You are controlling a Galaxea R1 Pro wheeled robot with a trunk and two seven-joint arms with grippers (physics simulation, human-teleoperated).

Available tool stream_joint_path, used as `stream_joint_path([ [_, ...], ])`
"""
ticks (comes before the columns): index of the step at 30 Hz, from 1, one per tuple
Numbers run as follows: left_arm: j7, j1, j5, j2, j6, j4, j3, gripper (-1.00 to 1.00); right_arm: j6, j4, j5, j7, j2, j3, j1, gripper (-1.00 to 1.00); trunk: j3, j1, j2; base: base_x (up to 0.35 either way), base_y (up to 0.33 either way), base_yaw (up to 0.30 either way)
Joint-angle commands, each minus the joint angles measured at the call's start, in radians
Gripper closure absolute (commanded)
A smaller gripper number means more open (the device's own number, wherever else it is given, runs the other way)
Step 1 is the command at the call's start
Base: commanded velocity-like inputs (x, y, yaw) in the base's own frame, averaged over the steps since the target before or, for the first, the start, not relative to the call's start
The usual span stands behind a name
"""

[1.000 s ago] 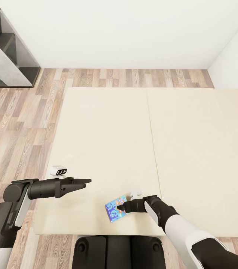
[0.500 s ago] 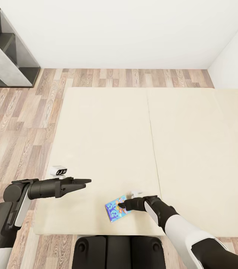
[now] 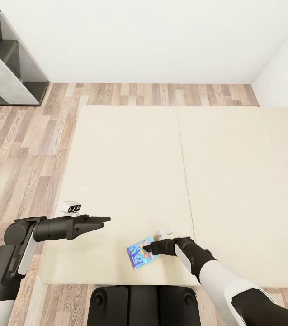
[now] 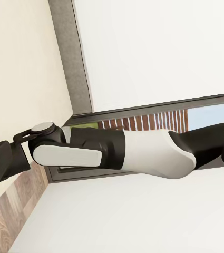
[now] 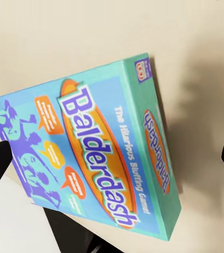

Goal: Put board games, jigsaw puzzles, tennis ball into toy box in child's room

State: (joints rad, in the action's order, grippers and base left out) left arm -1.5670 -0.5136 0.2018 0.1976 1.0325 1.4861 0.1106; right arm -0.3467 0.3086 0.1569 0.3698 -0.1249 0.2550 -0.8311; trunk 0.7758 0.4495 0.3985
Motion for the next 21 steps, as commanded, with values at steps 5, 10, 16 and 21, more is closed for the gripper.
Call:
stream_joint_path([
  [5,-0.004,0.0,-0.001,0.0,0.011,0.0,0.0,-1.0,-0.006,0.001,0.01,-0.002,0.001,0.006,0.0,-1.0,0.001,0.001,0.001,0.0,0.0,0.0],
  [10,-0.004,0.0,-0.001,0.0,0.011,0.0,0.0,-1.0,-0.006,0.0,0.01,-0.002,0.001,0.006,0.0,-1.0,0.001,0.001,0.001,0.0,0.005,0.0],
  [16,-0.004,0.0,-0.001,0.0,0.011,0.0,0.0,-1.0,-0.006,0.0,0.01,-0.002,0.001,0.006,0.0,-1.0,0.001,0.001,0.001,0.0,0.068,0.0],
  [21,-0.004,0.0,-0.001,0.0,0.011,0.0,0.0,-1.0,-0.006,0.0,0.01,-0.002,0.001,0.006,0.0,-1.0,0.001,0.001,0.001,0.0,0.031,0.0],
])
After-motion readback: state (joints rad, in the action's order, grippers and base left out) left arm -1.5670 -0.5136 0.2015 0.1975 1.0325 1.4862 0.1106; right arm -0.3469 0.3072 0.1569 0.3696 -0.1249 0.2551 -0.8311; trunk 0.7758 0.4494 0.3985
